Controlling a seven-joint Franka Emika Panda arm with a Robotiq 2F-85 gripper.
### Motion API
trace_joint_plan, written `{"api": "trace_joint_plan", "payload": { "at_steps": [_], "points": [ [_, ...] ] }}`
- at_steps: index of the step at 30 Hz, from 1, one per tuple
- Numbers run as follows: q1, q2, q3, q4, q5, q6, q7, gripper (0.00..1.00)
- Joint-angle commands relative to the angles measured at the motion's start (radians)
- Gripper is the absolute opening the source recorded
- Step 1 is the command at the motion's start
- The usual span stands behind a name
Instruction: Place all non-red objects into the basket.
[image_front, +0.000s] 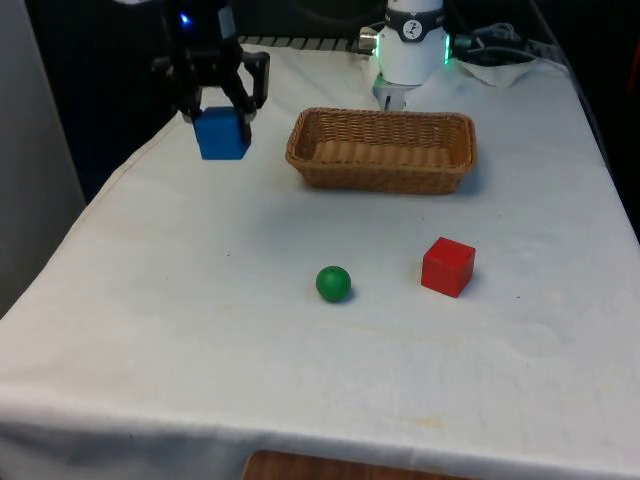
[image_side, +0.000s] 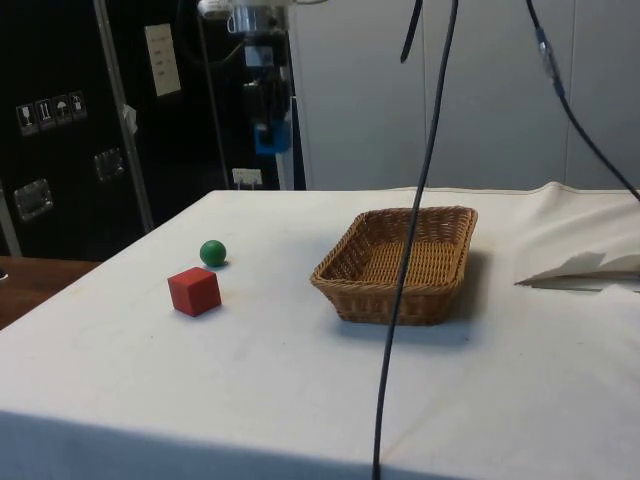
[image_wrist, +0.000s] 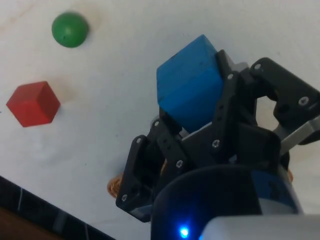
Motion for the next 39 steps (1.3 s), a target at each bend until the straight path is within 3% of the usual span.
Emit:
{"api": "trace_joint_plan", "payload": {
  "at_steps": [1,8,9,10,17,18,19,25,26,27,29,32,33,34,39],
  "points": [
    [0.011,-0.019,-0.01,-0.014,-0.014,-0.001,0.006,0.01],
    [0.015,-0.095,-0.011,-0.062,-0.051,-0.01,0.007,0.01],
    [0.004,-0.086,-0.001,-0.051,-0.042,-0.018,0.002,0.01],
    [0.016,-0.103,-0.011,-0.069,-0.055,-0.009,0.007,0.01],
    [0.026,-0.184,-0.012,-0.119,-0.103,-0.014,0.019,0.01],
    [0.012,-0.166,-0.001,-0.103,-0.087,-0.02,0.009,0.01],
    [0.028,-0.195,-0.011,-0.125,-0.111,-0.016,0.022,0.01],
    [0.042,-0.271,-0.003,-0.17,-0.164,-0.018,0.051,0.01],
    [0.028,-0.256,0.006,-0.156,-0.148,-0.026,0.04,0.01],
    [0.043,-0.283,-0.001,-0.177,-0.174,-0.018,0.056,0.01],
    [0.047,-0.316,0.006,-0.197,-0.2,-0.018,0.07,0.01],
    [0.049,-0.346,0.014,-0.216,-0.226,-0.018,0.085,0.01],
    [0.037,-0.335,0.022,-0.205,-0.211,-0.026,0.075,0.01],
    [0.05,-0.358,0.018,-0.223,-0.236,-0.018,0.093,0.01],
    [0.05,-0.423,0.045,-0.262,-0.296,-0.017,0.132,0.01]
  ]
}}
